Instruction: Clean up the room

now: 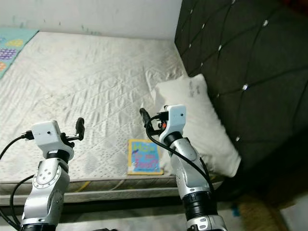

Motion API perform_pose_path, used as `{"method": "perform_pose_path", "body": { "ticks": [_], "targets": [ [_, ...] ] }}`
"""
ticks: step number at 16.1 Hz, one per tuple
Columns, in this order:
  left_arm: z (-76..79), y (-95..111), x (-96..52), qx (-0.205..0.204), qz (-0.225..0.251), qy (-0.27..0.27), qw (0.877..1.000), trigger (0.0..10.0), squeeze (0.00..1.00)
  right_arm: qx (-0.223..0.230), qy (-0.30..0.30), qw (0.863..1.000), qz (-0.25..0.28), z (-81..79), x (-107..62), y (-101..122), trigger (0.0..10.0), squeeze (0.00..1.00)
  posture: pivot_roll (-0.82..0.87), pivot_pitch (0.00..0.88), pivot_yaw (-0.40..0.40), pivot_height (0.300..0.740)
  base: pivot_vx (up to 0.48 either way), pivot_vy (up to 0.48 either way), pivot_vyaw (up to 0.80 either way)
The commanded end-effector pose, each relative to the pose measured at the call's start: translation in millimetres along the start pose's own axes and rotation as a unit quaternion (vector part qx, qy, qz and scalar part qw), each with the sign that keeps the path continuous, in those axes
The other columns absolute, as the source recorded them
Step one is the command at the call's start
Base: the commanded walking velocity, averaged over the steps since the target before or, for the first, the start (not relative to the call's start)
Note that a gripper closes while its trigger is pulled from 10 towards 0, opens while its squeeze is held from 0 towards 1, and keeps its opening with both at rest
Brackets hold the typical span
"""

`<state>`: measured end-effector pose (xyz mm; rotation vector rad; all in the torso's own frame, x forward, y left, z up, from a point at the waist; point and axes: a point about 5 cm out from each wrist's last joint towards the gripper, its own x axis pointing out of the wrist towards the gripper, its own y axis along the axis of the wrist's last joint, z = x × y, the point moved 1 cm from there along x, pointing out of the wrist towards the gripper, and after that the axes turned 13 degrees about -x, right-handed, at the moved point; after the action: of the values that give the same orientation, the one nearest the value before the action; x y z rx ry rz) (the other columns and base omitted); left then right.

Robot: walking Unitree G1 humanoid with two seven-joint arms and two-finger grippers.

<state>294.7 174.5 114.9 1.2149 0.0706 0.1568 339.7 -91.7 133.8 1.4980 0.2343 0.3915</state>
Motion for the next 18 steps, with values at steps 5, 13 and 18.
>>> {"method": "perform_pose_path", "body": {
  "ticks": [5,13,18],
  "targets": [
    [5.5,-3.0,0.0,0.0,-0.007,-0.004,1.0,10.0,0.0,-0.002,-0.011,1.0,-0.011,7.3,-2.6,-3.2,10.0,0.0,0.04,0.09,-0.066,0.74,0.0,0.408,0.0],
    [4.5,-2.9,0.7,0.001,-0.007,0.0,1.0,10.0,0.0,-0.003,-0.01,1.0,-0.013,6.7,-2.2,-3.0,10.0,0.0,0.04,0.09,-0.068,0.74,0.0,0.43,0.0],
    [3.7,-2.9,0.9,0.004,-0.008,0.001,1.0,10.0,0.0,-0.008,-0.01,1.0,-0.017,6.5,-2.3,-4.5,10.0,0.0,0.04,0.089,-0.066,0.74,0.0,0.434,0.0]
  ]
}}
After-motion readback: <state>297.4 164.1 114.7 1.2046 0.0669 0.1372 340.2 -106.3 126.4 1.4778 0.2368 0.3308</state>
